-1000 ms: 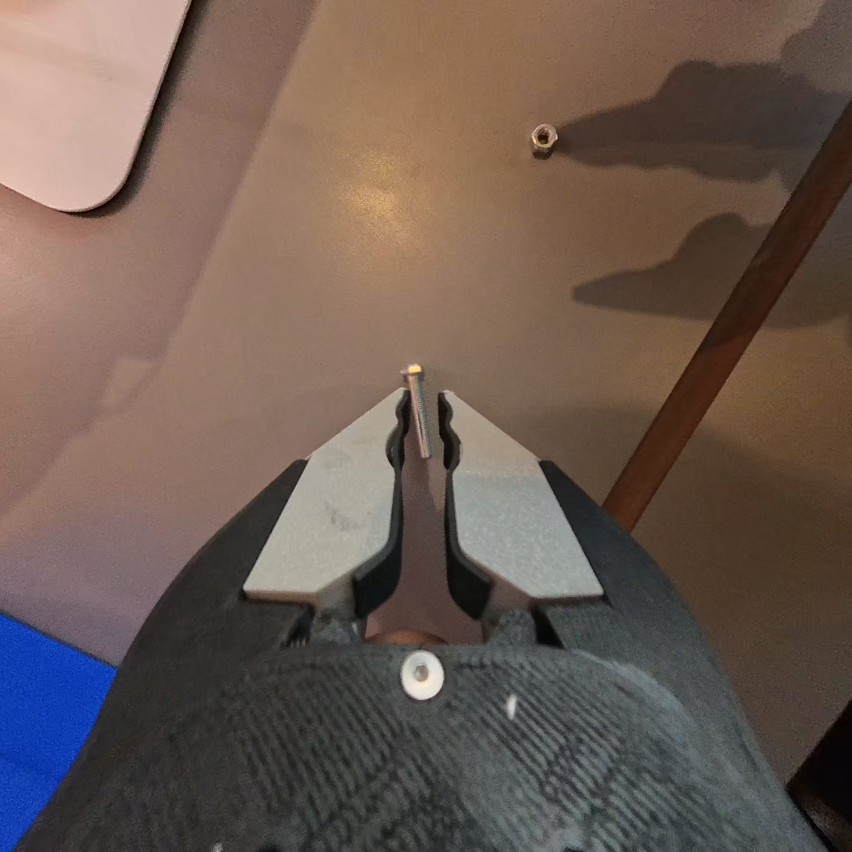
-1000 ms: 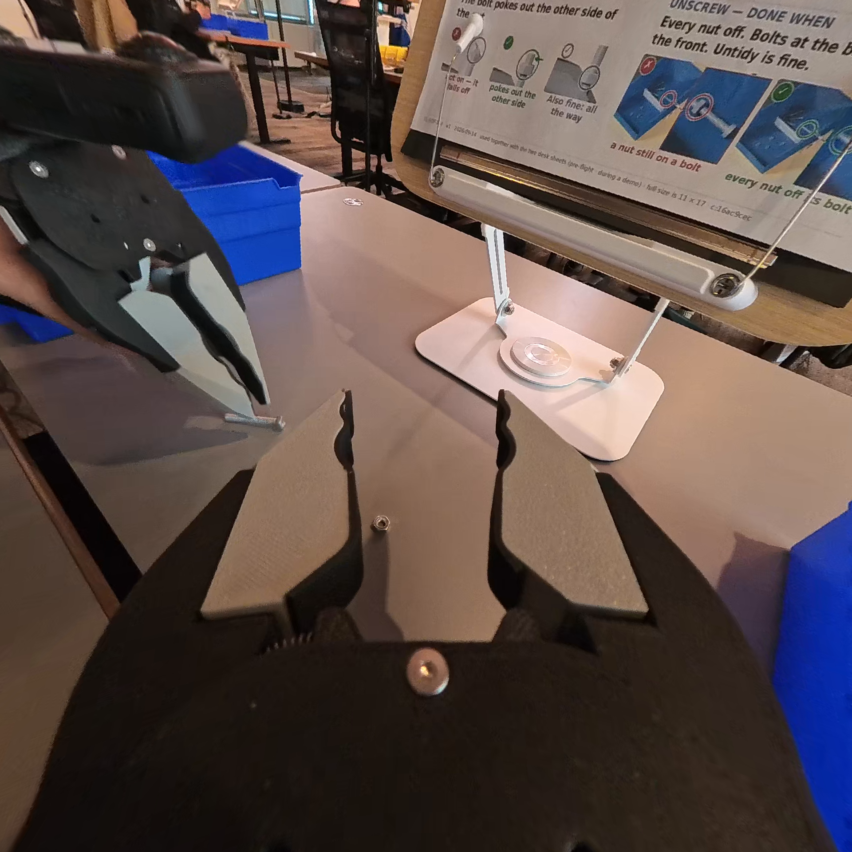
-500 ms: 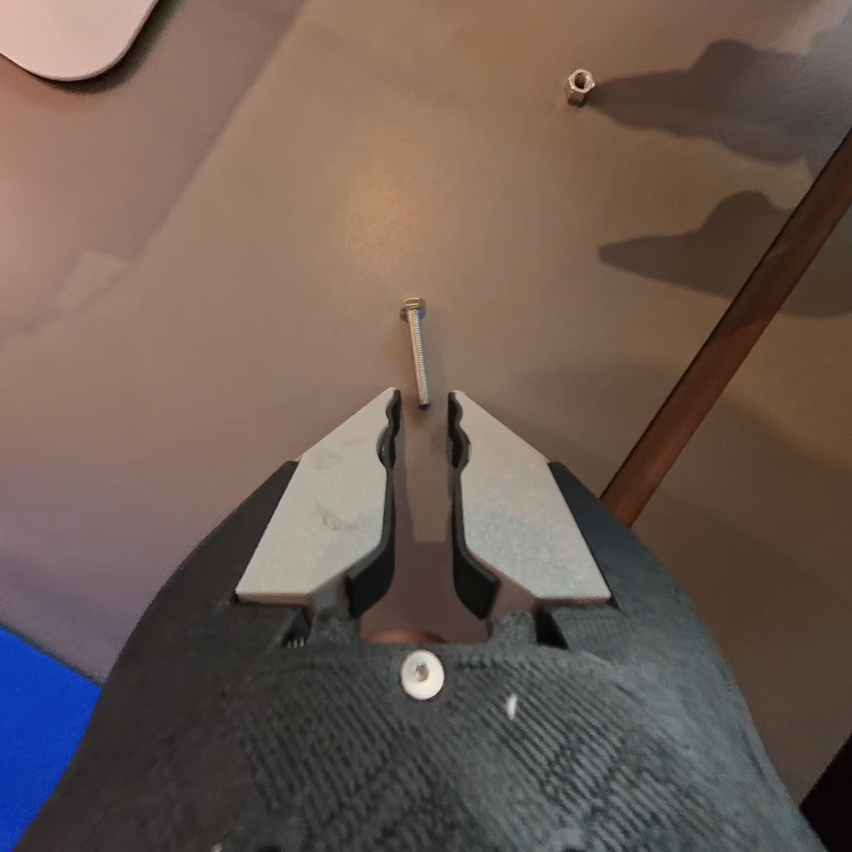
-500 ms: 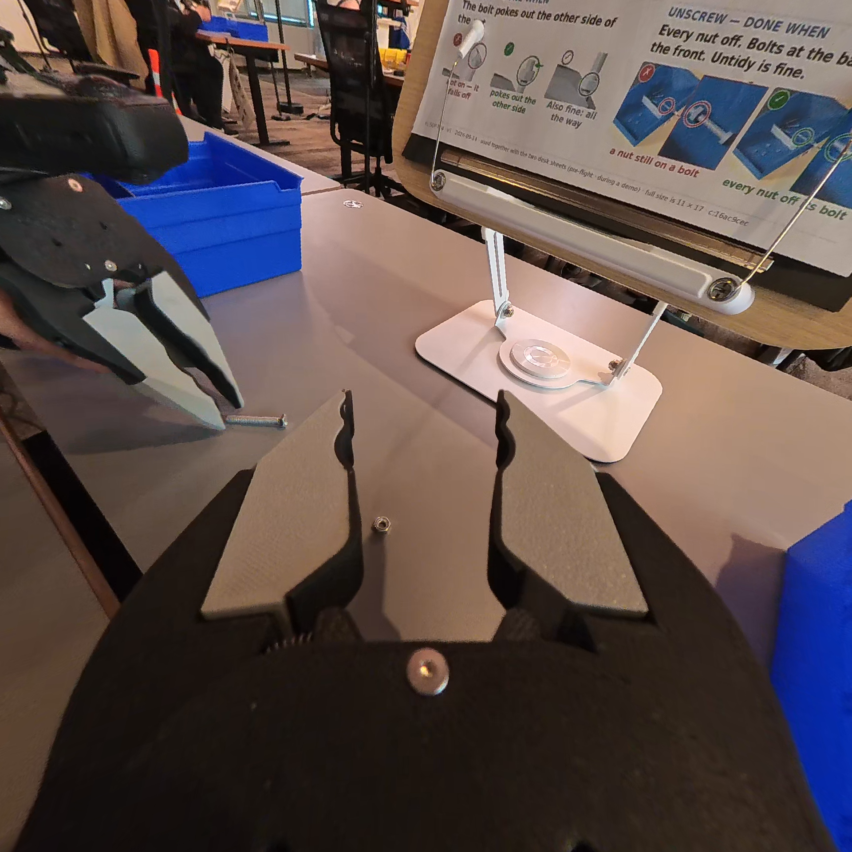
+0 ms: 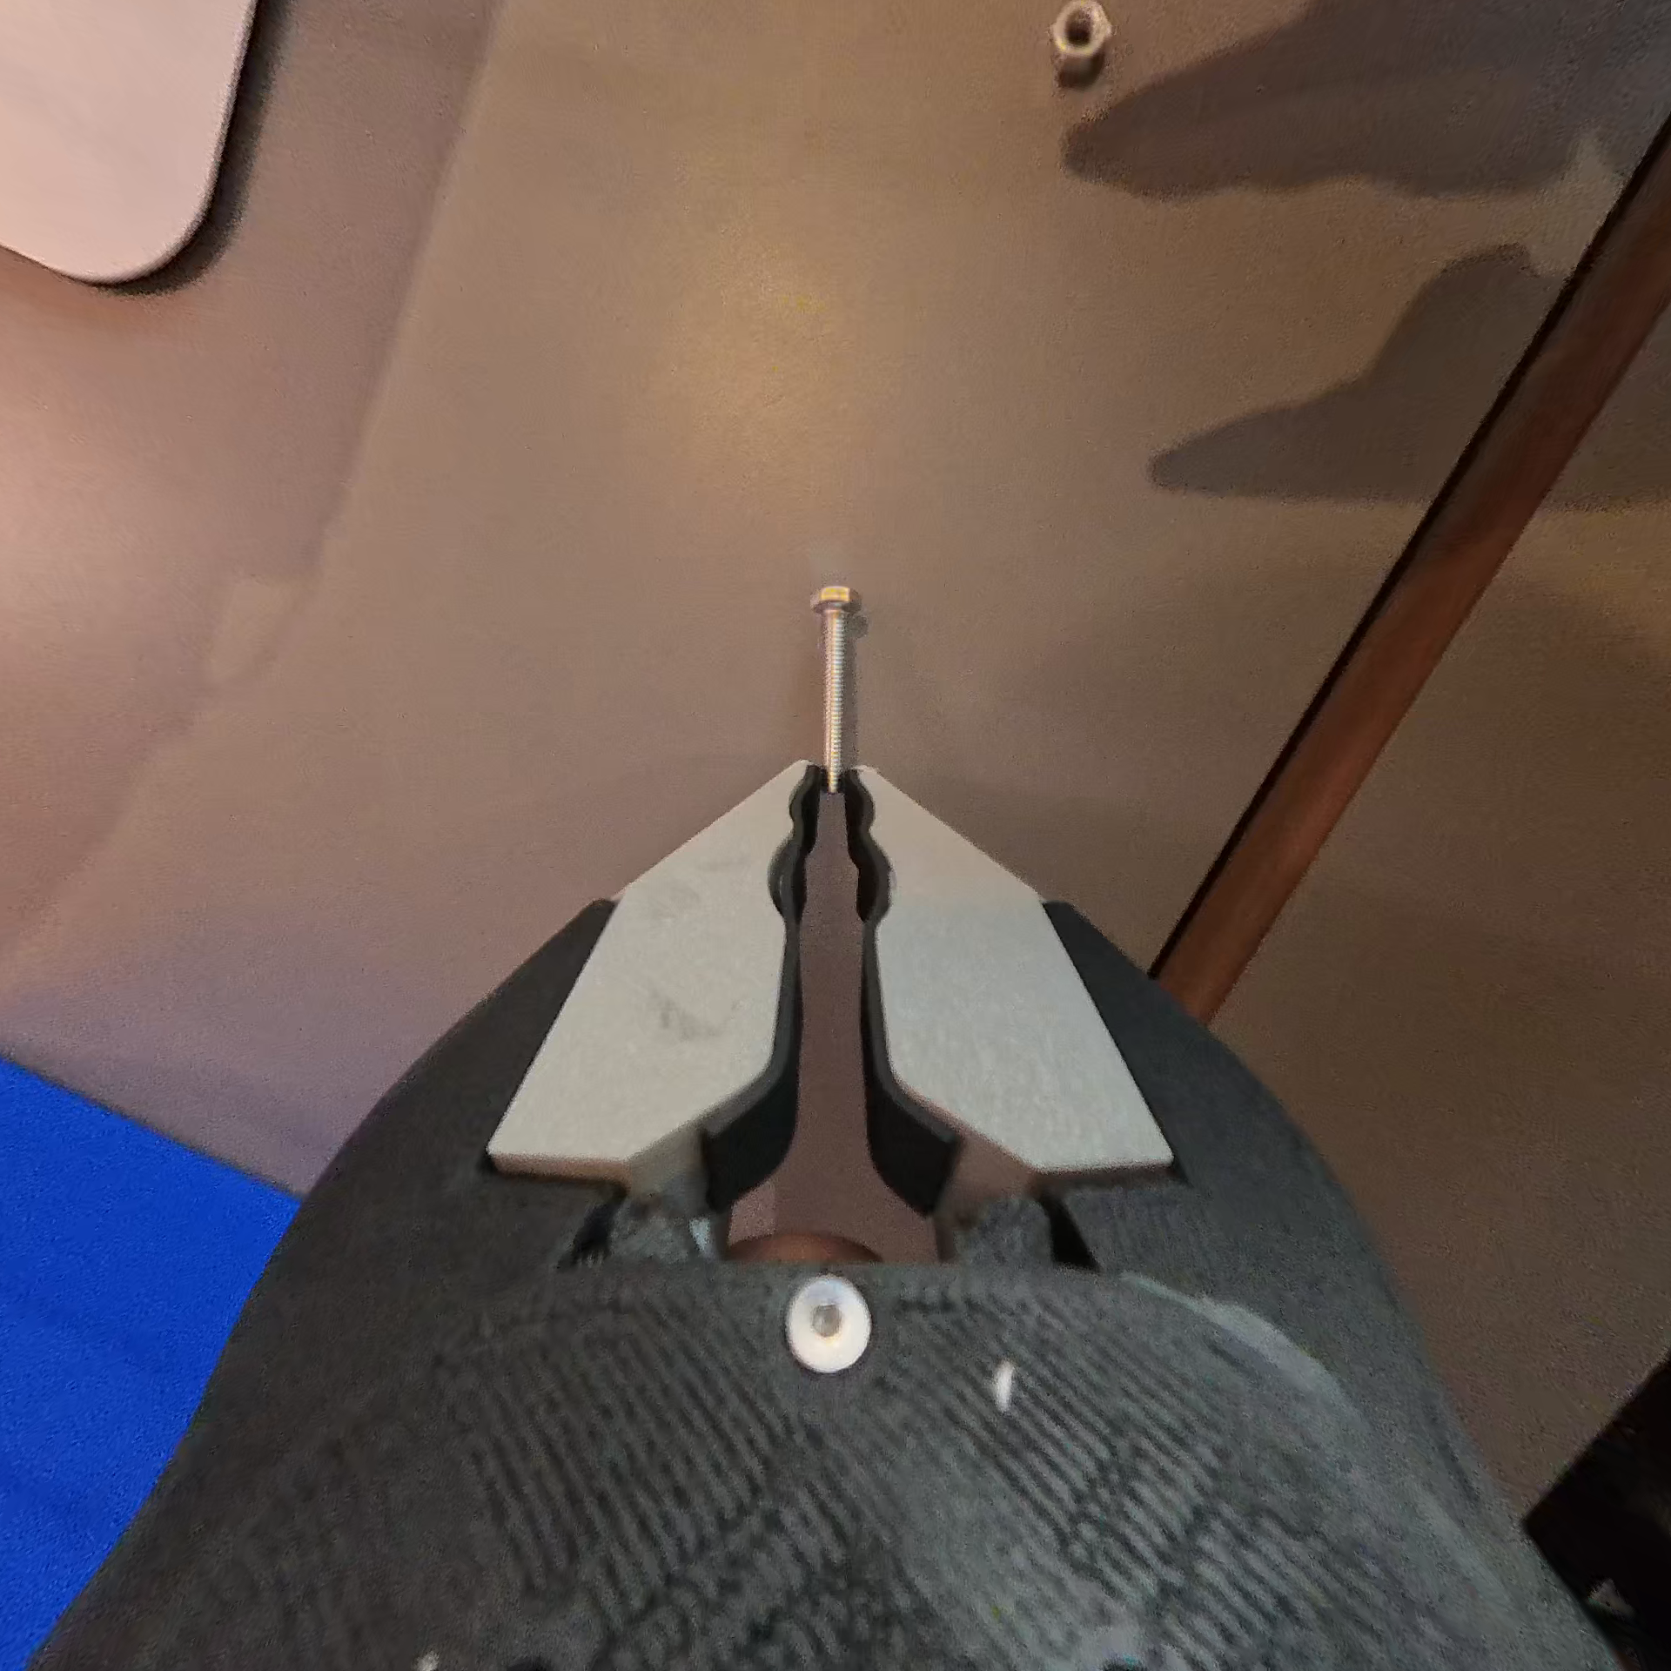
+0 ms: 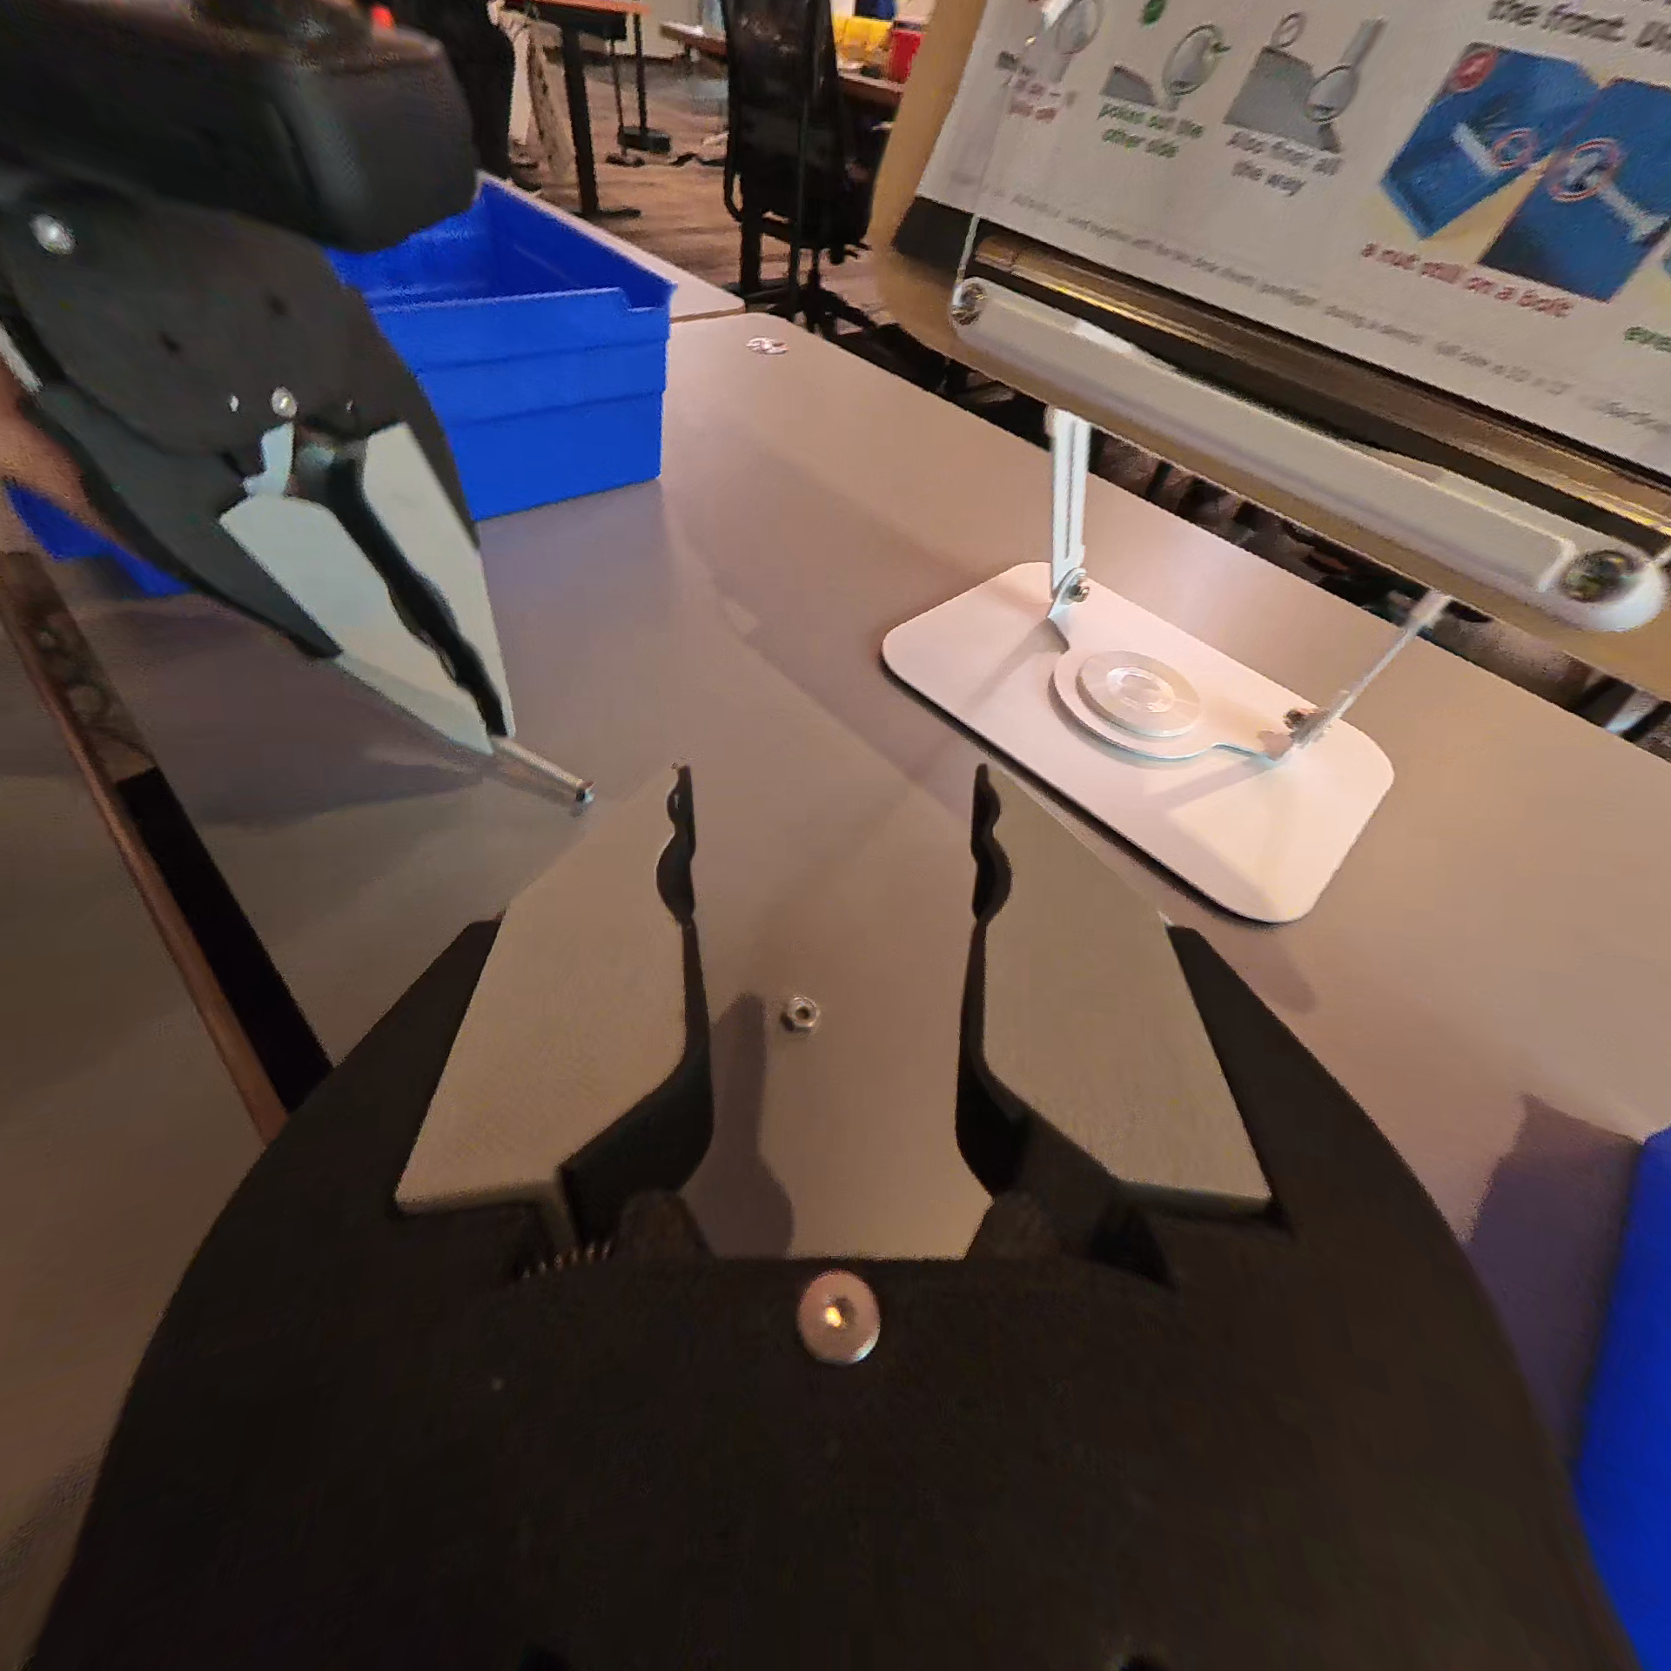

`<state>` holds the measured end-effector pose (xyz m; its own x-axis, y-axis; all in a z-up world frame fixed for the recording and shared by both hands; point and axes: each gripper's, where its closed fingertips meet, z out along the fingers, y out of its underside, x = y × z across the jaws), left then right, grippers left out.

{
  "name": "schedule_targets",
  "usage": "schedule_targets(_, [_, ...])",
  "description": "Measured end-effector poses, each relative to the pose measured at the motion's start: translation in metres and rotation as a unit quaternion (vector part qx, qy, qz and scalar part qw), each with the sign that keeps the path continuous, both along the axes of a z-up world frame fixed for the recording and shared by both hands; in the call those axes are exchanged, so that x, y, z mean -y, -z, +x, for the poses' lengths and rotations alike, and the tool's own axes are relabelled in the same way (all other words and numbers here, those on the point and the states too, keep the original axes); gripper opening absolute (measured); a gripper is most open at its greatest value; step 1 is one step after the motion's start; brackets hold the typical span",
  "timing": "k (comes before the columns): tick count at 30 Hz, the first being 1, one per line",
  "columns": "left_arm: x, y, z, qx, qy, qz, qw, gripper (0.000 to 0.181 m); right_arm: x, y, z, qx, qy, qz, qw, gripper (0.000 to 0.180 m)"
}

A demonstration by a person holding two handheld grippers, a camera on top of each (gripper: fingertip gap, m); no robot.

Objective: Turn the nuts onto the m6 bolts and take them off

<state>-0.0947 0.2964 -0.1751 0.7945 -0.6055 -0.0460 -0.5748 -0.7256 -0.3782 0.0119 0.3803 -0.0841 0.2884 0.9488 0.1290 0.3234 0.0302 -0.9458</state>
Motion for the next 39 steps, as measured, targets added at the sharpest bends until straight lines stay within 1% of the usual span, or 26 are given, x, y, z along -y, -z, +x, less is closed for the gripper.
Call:
schedule_targets(1, [0.001, -0.004, -0.001, -0.012, 0.012, -0.007, 1.0, 0.003, 0.003, 0.001, -0.002, 0.004, -0.009, 0.001, 1.0, 0.059])
schedule_targets(4, [0.004, -0.014, -0.003, -0.046, 0.039, -0.026, 0.998, 0.003, 0.008, 0.004, -0.005, 0.016, -0.018, 0.01, 1.0, 0.059])
schedule_targets(8, [0.016, -0.018, -0.004, -0.093, 0.077, -0.085, 0.989, 0.003, 0.011, 0.005, -0.006, 0.021, -0.022, 0.013, 0.999, 0.059])
schedule_targets(13, [0.018, -0.02, -0.009, -0.151, 0.09, -0.106, 0.979, 0.003, 0.01, 0.002, -0.004, 0.018, -0.018, 0.018, 1.0, 0.059])
schedule_targets(21, [0.028, -0.021, -0.019, -0.185, 0.084, -0.138, 0.969, 0.003, 0.011, -0.008, -0.002, 0.004, -0.016, 0.025, 1.0, 0.059])
schedule_targets(26, [0.034, -0.017, -0.027, -0.223, 0.087, -0.166, 0.956, 0.003, 0.012, -0.011, 0.0, 0.003, -0.014, 0.031, 0.999, 0.059])
schedule_targets(32, [0.036, -0.022, -0.029, -0.247, 0.093, -0.189, 0.946, 0.003, 0.008, -0.015, 0.003, -0.004, -0.007, 0.031, 0.999, 0.058])
schedule_targets(39, [0.038, -0.013, -0.029, -0.265, 0.1, -0.211, 0.936, 0.003, 0.003, -0.019, 0.007, -0.014, 0.001, 0.024, 1.0, 0.058])
